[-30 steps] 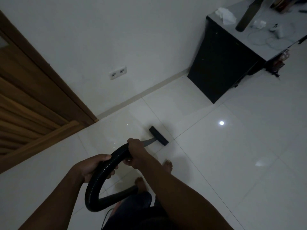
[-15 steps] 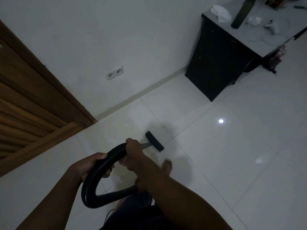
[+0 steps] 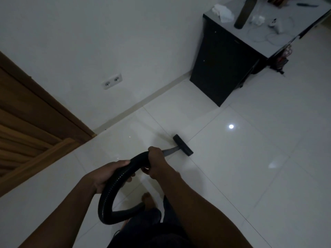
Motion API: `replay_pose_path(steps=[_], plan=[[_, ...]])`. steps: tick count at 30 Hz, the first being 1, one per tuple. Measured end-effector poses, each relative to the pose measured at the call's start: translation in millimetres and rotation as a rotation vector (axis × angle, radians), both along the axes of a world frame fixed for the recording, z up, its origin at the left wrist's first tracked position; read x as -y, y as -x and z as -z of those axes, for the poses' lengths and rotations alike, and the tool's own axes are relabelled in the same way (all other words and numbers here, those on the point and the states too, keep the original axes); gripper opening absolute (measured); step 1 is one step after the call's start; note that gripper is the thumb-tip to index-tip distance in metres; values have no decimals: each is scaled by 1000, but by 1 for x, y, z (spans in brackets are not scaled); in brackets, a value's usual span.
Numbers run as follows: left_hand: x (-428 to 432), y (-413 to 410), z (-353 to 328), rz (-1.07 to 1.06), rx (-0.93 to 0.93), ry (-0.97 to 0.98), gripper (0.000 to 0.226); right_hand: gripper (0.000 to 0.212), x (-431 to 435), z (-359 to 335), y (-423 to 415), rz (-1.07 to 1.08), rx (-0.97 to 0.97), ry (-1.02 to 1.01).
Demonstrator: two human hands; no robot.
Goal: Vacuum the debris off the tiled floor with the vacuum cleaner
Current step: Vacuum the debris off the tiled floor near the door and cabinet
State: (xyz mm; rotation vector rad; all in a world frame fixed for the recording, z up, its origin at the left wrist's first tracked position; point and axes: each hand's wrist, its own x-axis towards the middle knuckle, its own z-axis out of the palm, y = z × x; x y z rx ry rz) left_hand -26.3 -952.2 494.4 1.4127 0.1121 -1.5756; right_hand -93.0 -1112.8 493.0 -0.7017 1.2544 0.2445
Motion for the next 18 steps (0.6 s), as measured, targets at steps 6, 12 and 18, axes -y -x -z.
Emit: replay_pose_path(steps=[6, 12, 18], plan=[[20, 3, 2, 40, 25, -18, 80, 18, 18, 5, 8, 43, -55, -58], [27, 0, 5, 74, -5, 2, 96, 15, 27, 6, -1, 1, -59, -39], [21, -10, 12, 10, -99, 76, 80, 15, 27, 7, -7, -24, 15, -92]])
